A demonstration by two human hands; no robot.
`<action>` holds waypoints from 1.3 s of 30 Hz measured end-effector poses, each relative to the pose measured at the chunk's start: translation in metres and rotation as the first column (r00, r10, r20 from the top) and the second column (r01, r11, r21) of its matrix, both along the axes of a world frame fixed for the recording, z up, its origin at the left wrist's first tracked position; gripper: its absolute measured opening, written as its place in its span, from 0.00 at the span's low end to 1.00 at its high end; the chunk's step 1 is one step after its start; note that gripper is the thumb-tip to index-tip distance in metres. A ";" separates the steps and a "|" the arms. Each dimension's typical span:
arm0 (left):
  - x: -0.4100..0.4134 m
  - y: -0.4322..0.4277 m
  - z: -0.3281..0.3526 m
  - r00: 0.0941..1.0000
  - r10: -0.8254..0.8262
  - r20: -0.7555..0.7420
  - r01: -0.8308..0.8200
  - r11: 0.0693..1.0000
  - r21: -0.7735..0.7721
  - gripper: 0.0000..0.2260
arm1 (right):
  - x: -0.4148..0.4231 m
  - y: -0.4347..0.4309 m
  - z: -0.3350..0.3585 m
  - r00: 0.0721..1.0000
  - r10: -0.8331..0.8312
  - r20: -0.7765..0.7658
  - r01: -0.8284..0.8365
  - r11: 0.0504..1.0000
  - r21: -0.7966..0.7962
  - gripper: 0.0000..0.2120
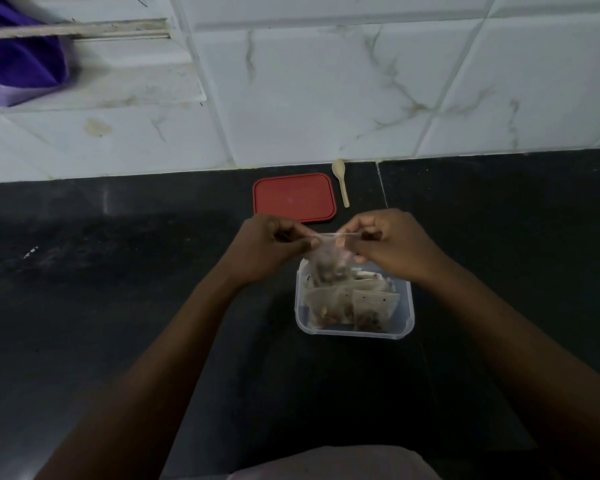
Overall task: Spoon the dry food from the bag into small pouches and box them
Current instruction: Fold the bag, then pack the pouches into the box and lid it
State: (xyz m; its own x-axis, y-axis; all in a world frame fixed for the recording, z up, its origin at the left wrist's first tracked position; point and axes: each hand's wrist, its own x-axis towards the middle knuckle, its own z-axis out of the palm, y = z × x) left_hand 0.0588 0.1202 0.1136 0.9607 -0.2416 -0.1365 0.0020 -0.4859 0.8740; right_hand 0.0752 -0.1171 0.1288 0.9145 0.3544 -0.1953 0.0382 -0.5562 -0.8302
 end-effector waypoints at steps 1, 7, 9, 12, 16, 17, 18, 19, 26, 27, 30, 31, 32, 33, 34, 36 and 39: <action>-0.004 -0.005 -0.003 1.000 -0.024 -0.012 0.024 1.000 0.010 0.05 | -0.006 -0.006 -0.003 0.999 -0.003 -0.037 0.003 1.000 -0.001 0.03; -0.024 -0.026 -0.024 0.986 -0.145 -0.084 0.164 0.936 0.310 0.05 | -0.030 -0.015 -0.038 0.976 0.032 -0.218 -0.058 0.992 -0.113 0.05; -0.028 -0.028 -0.029 0.981 -0.178 -0.082 0.196 0.869 0.454 0.05 | -0.035 -0.010 -0.051 0.970 0.044 -0.239 -0.079 0.987 -0.141 0.06; -0.031 -0.031 -0.035 0.966 -0.250 -0.070 0.235 0.730 0.641 0.07 | -0.040 -0.001 -0.068 0.975 0.093 -0.201 -0.135 0.969 -0.206 0.07; -0.030 -0.028 -0.041 0.965 -0.260 -0.019 0.202 0.703 0.682 0.08 | -0.035 0.005 -0.069 0.979 0.102 -0.174 -0.145 0.955 -0.257 0.08; -0.030 -0.027 -0.043 0.967 -0.253 -0.008 0.192 0.712 0.675 0.08 | -0.032 0.005 -0.067 0.978 0.109 -0.176 -0.154 0.952 -0.265 0.08; -0.029 -0.025 -0.044 0.967 -0.256 0.003 0.187 0.715 0.673 0.08 | -0.029 0.005 -0.066 0.976 0.129 -0.174 -0.175 0.942 -0.286 0.08; -0.030 -0.024 -0.045 0.964 -0.266 0.013 0.187 0.712 0.677 0.08 | -0.026 0.005 -0.064 0.973 0.156 -0.170 -0.204 0.927 -0.316 0.08; -0.021 -0.005 -0.040 0.997 -0.065 0.040 0.046 0.929 0.368 0.08 | -0.001 0.012 -0.038 0.974 0.170 -0.147 -0.206 0.937 -0.284 0.08; -0.018 0.000 -0.039 0.999 -0.016 0.046 0.000 0.943 0.334 0.06 | 0.003 0.016 -0.035 0.983 0.144 -0.112 -0.169 0.953 -0.253 0.08; -0.009 0.019 -0.040 0.991 0.104 0.081 -0.125 0.938 0.323 0.03 | 0.017 0.036 -0.033 0.995 0.102 -0.006 -0.101 0.974 -0.202 0.03; -0.005 0.026 -0.043 0.987 0.138 0.080 -0.157 0.931 0.331 0.02 | 0.022 0.044 -0.034 0.996 0.090 0.018 -0.085 0.979 -0.186 0.02; -0.001 0.034 -0.047 0.984 0.167 0.068 -0.180 0.922 0.343 0.02 | 0.028 0.053 -0.035 0.996 0.080 0.036 -0.073 0.983 -0.171 0.02; 0.003 0.041 -0.051 0.979 0.195 0.054 -0.201 0.912 0.357 0.03 | 0.035 0.062 -0.037 0.996 0.074 0.042 -0.066 0.984 -0.166 0.03; 0.007 0.048 -0.056 0.974 0.223 0.043 -0.223 0.898 0.380 0.04 | 0.041 0.072 -0.039 0.996 0.075 0.040 -0.067 0.983 -0.173 0.04; 0.015 0.061 -0.066 0.959 0.281 0.025 -0.263 0.859 0.440 0.08 | 0.054 0.090 -0.048 0.995 0.093 0.024 -0.085 0.970 -0.226 0.05; 0.024 0.073 -0.080 0.921 0.385 -0.059 -0.310 0.816 0.488 0.11 | 0.070 0.113 -0.063 0.990 0.140 -0.015 -0.136 0.926 -0.353 0.08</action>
State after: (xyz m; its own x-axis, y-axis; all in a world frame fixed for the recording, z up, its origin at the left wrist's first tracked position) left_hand 0.0829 0.1930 0.0337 0.9274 0.2318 -0.2935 0.3589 -0.7721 0.5244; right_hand 0.1454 -0.0045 0.0660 0.8641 0.3875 -0.3211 0.1434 -0.8011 -0.5811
